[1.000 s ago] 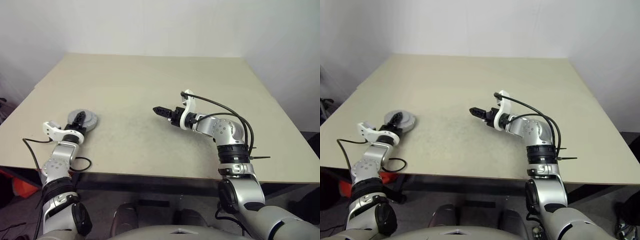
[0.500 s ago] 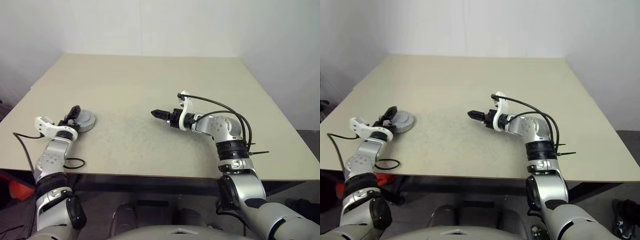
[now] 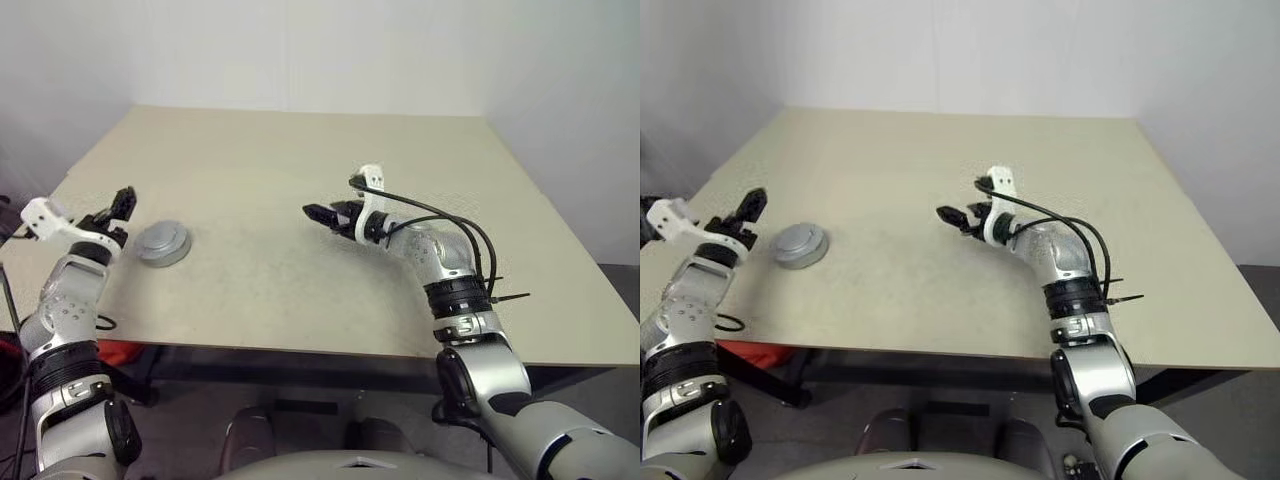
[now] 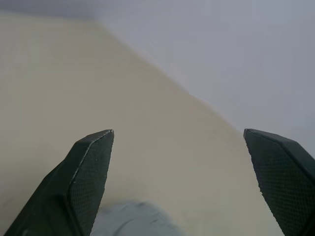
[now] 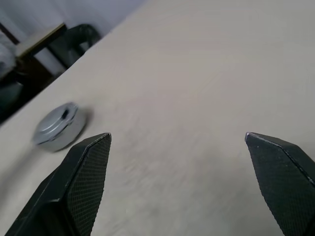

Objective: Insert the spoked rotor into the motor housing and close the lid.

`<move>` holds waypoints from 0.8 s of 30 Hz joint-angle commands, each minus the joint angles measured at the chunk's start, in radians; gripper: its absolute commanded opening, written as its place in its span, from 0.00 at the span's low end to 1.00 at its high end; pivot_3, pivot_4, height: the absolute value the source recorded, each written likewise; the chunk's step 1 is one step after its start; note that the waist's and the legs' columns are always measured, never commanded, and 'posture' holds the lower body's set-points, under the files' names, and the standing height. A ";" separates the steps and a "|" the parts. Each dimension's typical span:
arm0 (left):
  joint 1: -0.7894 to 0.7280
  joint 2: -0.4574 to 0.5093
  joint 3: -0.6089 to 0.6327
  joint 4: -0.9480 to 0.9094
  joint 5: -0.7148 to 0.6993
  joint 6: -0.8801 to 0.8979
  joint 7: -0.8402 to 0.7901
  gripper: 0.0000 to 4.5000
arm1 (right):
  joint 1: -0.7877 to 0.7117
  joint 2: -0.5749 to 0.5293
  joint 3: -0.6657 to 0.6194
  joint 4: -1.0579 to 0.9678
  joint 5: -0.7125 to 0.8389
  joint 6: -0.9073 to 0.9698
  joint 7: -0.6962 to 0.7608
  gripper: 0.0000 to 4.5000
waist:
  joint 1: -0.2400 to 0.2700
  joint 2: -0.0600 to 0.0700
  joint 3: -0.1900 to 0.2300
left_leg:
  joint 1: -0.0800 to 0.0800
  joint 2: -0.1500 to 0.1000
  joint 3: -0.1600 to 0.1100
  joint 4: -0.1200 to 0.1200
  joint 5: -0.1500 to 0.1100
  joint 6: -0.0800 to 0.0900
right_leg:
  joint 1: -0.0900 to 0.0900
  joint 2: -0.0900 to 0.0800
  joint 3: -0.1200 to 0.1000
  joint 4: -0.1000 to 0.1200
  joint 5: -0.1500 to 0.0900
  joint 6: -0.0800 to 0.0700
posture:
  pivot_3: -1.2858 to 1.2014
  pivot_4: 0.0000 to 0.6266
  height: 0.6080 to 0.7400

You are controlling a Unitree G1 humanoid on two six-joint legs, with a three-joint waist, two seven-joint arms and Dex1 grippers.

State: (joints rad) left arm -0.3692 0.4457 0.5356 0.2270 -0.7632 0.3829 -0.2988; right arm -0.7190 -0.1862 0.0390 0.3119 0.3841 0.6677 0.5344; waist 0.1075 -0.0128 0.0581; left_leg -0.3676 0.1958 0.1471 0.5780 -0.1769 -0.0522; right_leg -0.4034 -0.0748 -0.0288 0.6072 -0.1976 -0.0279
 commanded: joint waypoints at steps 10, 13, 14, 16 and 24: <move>0.028 -0.073 -0.544 -0.145 0.395 -0.183 -0.262 0.99 | 0.076 -0.250 0.102 0.076 -0.272 -0.420 0.144 1.00 | -0.003 0.003 0.001 | 0.004 0.002 0.003 0.002 0.000 0.000 | 0.001 0.001 0.001 0.002 -0.002 0.003 | 0.52 0.00 1.00; 0.025 -0.097 -0.591 -0.125 0.440 -0.216 -0.292 0.99 | 0.084 -0.271 0.096 0.070 -0.278 -0.430 0.165 1.00 | -0.015 0.003 0.001 | 0.004 0.002 0.003 0.002 0.000 0.000 | 0.001 0.002 0.000 0.002 0.000 -0.001 | 0.52 0.00 1.00; 0.021 -0.105 -0.594 -0.122 0.439 -0.216 -0.303 0.99 | 0.092 -0.280 0.094 0.060 -0.277 -0.431 0.171 1.00 | -0.015 0.003 0.001 | 0.004 0.003 0.003 0.002 0.000 0.000 | 0.001 0.002 0.000 0.002 0.001 -0.003 | 0.52 0.00 1.00; 0.011 -0.111 -0.597 -0.117 0.439 -0.215 -0.327 0.99 | 0.106 -0.291 0.087 0.039 -0.273 -0.428 0.175 1.00 | -0.014 0.003 0.001 | 0.004 0.003 0.003 0.002 0.000 0.001 | 0.001 0.002 0.000 0.002 0.002 -0.004 | 0.52 0.00 1.00; -0.026 -0.096 -0.582 -0.079 0.441 -0.212 -0.392 0.99 | 0.125 -0.295 0.065 -0.002 -0.272 -0.414 0.170 1.00 | -0.013 0.003 0.001 | 0.003 0.003 0.003 0.004 -0.002 0.004 | 0.001 0.001 0.001 0.002 0.002 -0.005 | 0.52 0.00 1.00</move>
State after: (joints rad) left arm -0.3658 0.3455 -0.0648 0.1538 -0.3245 0.1920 -0.6763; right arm -0.5813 -0.4687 0.1346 0.3576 0.1125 0.2628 0.7067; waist 0.0942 -0.0094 0.0591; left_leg -0.3643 0.1984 0.1503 0.5815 -0.1793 -0.0477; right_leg -0.4024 -0.0734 -0.0281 0.6090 -0.1957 -0.0325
